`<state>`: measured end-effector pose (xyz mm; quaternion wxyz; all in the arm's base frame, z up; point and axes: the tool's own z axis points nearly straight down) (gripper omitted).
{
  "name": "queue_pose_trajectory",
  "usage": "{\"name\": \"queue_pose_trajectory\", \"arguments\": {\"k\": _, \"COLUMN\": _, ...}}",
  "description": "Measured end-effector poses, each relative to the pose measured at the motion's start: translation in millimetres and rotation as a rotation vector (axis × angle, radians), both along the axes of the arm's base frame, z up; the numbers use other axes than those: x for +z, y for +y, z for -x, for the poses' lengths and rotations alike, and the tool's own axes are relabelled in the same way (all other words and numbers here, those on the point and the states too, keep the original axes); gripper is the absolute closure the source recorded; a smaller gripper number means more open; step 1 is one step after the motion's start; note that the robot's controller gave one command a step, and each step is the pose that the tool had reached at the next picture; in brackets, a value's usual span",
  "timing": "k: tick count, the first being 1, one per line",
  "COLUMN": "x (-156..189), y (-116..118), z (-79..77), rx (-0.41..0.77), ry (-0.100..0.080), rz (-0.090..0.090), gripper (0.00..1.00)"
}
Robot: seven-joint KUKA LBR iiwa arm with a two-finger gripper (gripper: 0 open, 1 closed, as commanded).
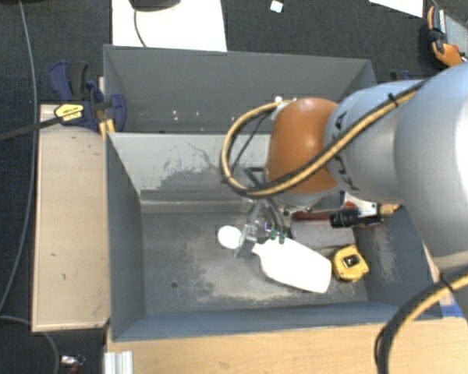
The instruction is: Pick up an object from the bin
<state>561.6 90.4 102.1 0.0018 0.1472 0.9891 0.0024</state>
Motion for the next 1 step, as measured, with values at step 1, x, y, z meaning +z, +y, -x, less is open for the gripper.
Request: {"name": "queue_pose_trajectory", "arguments": {"k": 1, "x": 108.9, "y": -11.8, "z": -6.0, "rx": -0.138, "ry": -0.009, "rz": -0.002, "gripper": 0.0}}
